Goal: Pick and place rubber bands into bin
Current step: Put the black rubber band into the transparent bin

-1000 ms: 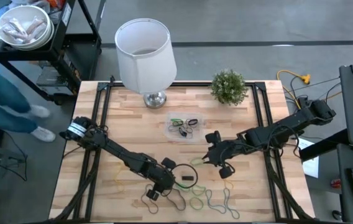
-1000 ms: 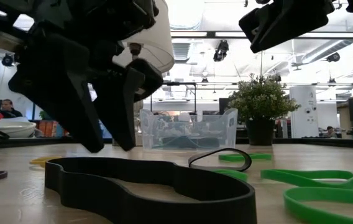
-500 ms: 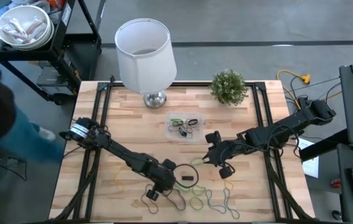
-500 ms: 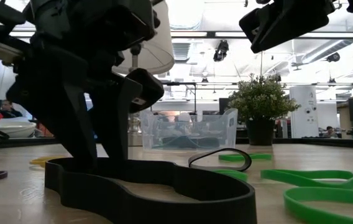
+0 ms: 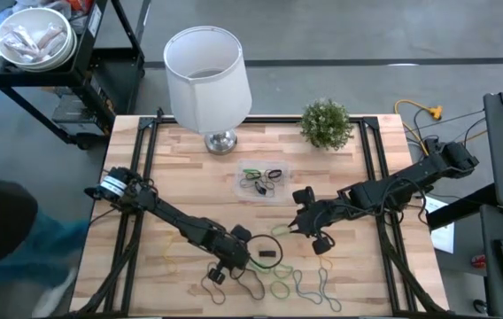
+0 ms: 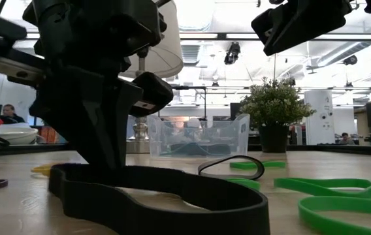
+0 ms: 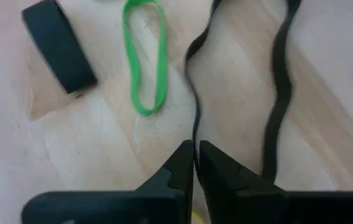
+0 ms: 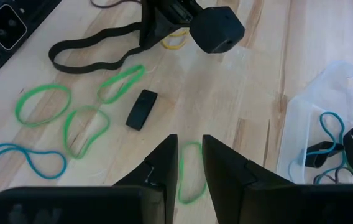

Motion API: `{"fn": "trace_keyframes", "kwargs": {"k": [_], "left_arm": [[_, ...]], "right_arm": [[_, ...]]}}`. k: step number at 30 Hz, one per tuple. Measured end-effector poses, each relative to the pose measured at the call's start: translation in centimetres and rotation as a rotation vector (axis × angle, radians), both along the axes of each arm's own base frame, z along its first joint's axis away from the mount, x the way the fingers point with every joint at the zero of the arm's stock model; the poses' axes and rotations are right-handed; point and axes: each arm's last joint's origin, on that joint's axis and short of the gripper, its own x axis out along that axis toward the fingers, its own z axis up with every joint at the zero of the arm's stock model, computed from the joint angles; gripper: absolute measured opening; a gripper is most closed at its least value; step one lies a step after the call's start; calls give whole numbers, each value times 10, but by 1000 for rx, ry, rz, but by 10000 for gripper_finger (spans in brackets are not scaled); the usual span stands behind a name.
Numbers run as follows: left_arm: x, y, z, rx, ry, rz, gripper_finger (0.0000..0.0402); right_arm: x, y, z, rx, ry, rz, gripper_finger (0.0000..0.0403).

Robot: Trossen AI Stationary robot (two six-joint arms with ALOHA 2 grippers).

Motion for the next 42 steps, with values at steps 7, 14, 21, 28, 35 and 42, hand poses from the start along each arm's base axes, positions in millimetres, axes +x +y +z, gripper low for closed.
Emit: {"fn": "trace_keyframes", "kwargs": {"k": [7,14,21,28,35,42], "left_arm": [[1,2,0,0,-1,20,6],[1,2,-2,-6,10,37,6],[1,4,1,76,-7,40,1],[1,6,18,309,-113,167,0],[-6,-1,42,519,-282,270,0],[-15,1,65,732,-409,371,0]], "right_arm": [[0,0,0,0,1,0,68],[0,0,0,0,0,0,68],[0,0,-1,0,2,1,68],[0,0,-1,0,2,1,68],[0,0,-1,0,3,1,68],[0,0,-1,11,7,-11,68]]}}
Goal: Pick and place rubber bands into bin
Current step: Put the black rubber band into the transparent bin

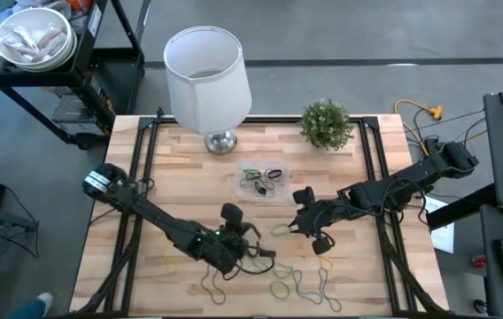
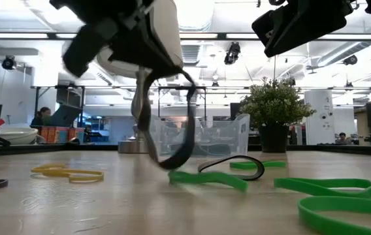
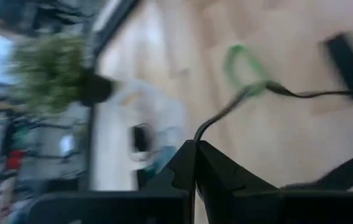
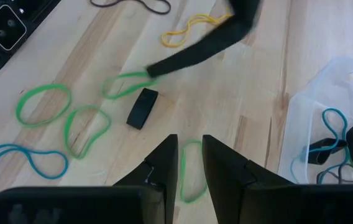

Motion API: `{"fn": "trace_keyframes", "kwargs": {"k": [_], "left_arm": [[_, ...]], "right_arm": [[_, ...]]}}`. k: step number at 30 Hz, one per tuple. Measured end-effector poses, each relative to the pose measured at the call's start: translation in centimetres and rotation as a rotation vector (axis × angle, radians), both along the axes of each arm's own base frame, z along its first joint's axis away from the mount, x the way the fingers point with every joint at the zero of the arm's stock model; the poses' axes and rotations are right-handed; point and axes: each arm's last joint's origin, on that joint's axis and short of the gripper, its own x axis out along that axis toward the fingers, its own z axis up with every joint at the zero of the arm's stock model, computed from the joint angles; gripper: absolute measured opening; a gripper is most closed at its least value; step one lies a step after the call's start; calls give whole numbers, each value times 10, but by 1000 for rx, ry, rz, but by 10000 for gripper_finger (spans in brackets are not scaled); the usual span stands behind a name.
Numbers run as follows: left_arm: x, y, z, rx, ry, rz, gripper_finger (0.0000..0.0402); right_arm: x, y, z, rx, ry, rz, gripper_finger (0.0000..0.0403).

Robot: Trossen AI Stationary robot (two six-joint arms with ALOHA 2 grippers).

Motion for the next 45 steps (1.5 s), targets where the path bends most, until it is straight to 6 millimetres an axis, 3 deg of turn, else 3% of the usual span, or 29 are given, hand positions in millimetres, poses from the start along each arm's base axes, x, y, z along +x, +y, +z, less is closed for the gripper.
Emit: {"fn": "trace_keyframes", "kwargs": {"k": [10,23,32,45], "left_arm": [[-5,22,32,150,-86,114,0],[14,92,58,174,-125,235,0],[28,142,51,64,-98,231,0],[43,163,18,4,-8,230,1]], "right_arm": [[0,0,0,1,0,-1,68],[0,0,0,-2,0,1,68],[0,0,0,-4,6,1,68],[-1,0,-1,-5,15,-2,68]]}}
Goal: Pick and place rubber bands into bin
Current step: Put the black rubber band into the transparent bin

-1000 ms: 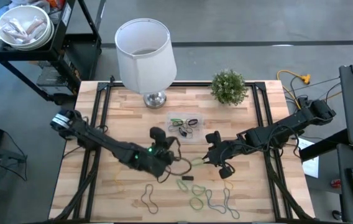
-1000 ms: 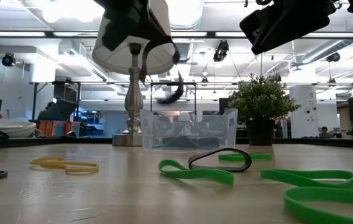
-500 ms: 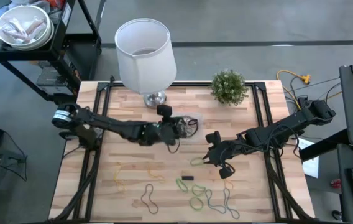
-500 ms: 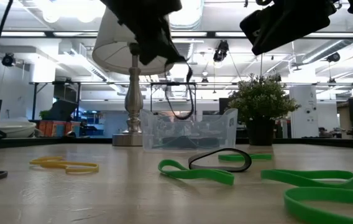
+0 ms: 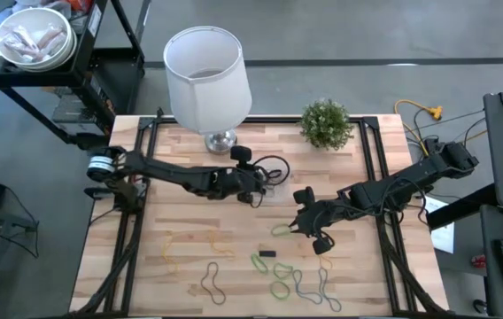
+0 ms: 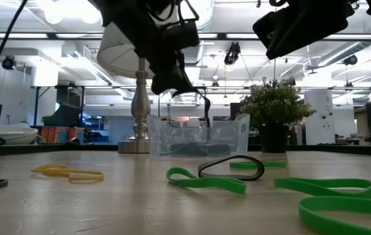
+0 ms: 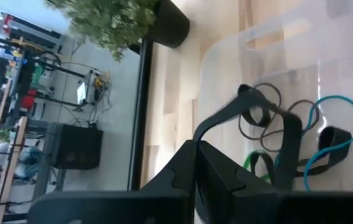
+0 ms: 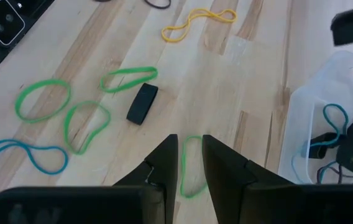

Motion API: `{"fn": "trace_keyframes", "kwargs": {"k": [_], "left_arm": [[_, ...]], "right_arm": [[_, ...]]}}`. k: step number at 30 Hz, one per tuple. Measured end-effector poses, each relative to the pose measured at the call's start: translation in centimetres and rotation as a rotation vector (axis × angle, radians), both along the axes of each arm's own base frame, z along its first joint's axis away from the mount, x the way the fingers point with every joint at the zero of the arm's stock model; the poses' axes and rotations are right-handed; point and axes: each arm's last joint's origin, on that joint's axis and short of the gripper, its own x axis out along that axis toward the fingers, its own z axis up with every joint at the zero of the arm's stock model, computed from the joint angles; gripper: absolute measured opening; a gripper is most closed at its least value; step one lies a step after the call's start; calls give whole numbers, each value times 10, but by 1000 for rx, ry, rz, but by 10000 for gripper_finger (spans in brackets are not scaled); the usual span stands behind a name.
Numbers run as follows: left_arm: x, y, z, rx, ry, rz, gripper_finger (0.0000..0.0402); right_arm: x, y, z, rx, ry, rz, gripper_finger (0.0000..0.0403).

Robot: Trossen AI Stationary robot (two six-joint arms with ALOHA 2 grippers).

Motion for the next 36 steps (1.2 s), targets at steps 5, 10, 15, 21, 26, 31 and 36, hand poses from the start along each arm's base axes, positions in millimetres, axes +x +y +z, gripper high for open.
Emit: {"fn": "trace_keyframes", "kwargs": {"k": [5,10,15,21,26,31,36], "left_arm": [[3,3,-8,-2,23,6,32],[4,4,-9,-2,24,8,77],[4,4,-8,-2,23,8,102],[3,3,-9,-59,15,6,105],[2,2,-10,-255,66,-113,105],[2,3,-7,-236,60,-79,105],[1,3,-7,-229,62,-74,105]], "right_arm": [[0,0,0,0,0,0,68],[0,0,0,0,0,0,68],[0,0,0,0,-1,0,68],[-1,0,-3,-2,7,0,68],[-1,0,-3,-3,7,0,68],[-1,0,-3,-1,4,0,68],[0,0,-3,2,-5,1,68]]}}
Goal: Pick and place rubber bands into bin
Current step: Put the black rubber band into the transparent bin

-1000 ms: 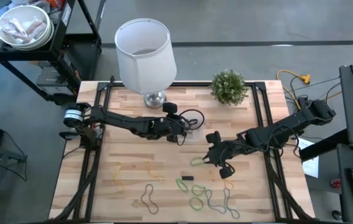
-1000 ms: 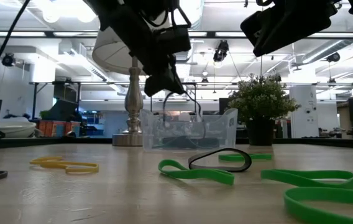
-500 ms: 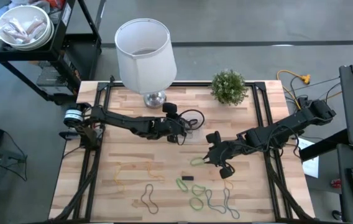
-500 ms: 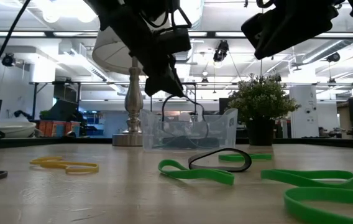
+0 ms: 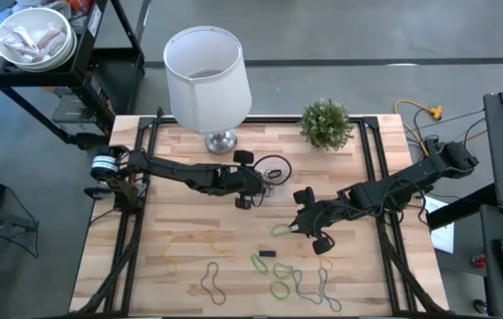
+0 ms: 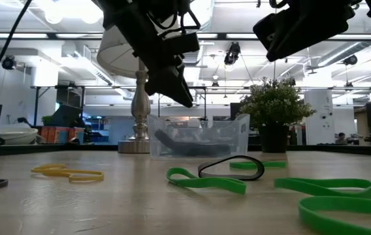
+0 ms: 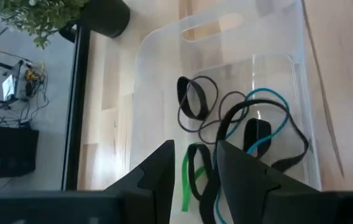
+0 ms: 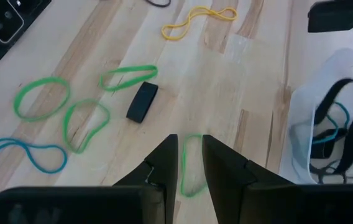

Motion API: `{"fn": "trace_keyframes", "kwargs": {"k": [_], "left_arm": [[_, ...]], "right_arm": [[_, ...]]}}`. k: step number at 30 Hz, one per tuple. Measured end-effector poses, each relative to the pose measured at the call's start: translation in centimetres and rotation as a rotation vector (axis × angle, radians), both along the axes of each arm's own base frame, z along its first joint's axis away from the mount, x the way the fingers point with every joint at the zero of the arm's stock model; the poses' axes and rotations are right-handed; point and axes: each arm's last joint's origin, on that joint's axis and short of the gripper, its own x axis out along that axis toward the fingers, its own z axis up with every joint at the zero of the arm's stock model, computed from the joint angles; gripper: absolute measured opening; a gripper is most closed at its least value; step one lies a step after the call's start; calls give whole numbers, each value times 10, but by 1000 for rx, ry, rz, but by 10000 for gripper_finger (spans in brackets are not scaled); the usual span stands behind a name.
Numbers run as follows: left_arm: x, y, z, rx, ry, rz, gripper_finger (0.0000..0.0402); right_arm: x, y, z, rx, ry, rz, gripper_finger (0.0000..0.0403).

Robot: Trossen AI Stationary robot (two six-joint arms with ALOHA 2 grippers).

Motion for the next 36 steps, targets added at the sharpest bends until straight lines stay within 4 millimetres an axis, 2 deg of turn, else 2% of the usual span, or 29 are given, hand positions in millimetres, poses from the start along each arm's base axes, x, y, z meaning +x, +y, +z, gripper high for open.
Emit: {"fn": "trace_keyframes", "kwargs": {"k": [3,7,14,22,30,36], "left_arm": [[-4,-7,1,-5,32,-11,105],[-14,-26,8,-35,31,-32,105],[-45,-74,23,-113,0,-101,105],[-81,-123,22,-136,-24,-236,105],[-109,-144,29,-223,-76,-265,105],[-117,-153,30,-226,-90,-283,105]], "right_arm": [[1,0,-3,13,-36,0,68],[-1,0,-13,13,-61,11,68],[0,0,-23,44,-100,14,68],[18,14,-52,157,-138,239,68],[45,25,-76,177,-44,219,68],[65,30,-91,165,16,207,79]]}}
